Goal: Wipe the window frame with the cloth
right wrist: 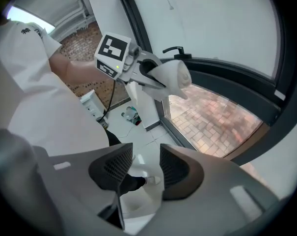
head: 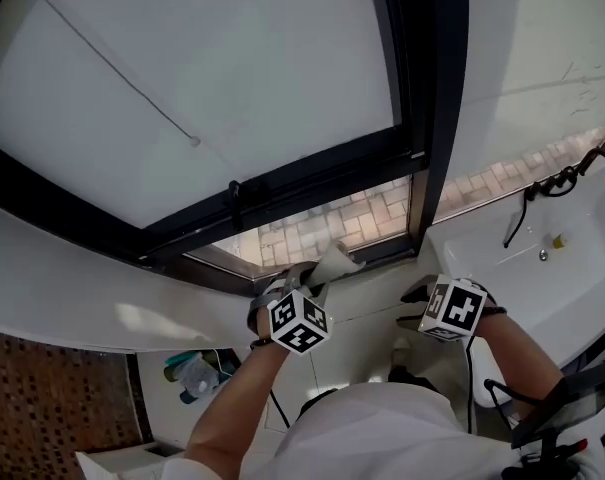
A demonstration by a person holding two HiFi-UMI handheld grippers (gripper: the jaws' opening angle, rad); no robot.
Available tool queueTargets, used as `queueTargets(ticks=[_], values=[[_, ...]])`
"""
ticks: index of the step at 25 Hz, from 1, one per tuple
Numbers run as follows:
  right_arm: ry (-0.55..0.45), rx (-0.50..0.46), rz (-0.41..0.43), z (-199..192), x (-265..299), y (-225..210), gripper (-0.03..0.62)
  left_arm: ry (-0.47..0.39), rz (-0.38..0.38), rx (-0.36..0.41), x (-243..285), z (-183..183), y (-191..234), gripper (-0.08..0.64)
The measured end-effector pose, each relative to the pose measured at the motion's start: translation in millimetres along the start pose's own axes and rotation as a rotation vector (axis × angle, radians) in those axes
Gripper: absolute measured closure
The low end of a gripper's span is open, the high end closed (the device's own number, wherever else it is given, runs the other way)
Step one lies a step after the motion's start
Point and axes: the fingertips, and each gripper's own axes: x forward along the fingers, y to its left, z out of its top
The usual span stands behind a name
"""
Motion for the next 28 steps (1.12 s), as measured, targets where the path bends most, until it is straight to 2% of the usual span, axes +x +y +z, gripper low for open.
queueTargets(ticks=[3, 6, 11, 17, 22, 28], values=[[-0.008, 0.002, -0.032, 28, 6, 9, 0.416, -0.027, 0.030, -0.094, -47, -36, 20, 0.469], [0.000, 0.010, -0.116, 54, -1, 10, 0.416, -0.078, 0.044, -0.141, -85, -60, 24, 0.468], [-0.067, 0.035, -0.232, 109, 12, 50, 0.416, -0.129, 0.055, -0.165, -151, -122, 14, 0.468], [-0.164, 0.111, -0.310, 137, 35, 96, 0.416, -0.191, 0.047, -0.162, -204, -175, -2, 0.468], [-0.229, 0.176, -0.378, 141, 33, 135, 0.416, -0.236, 0.030, -0.152, -235, -194, -23, 0.468], [-0.326, 0.209, -0.420, 148, 19, 156, 0.416, -0.269, 0.042, -0.159, -258, -195, -33, 0.468]])
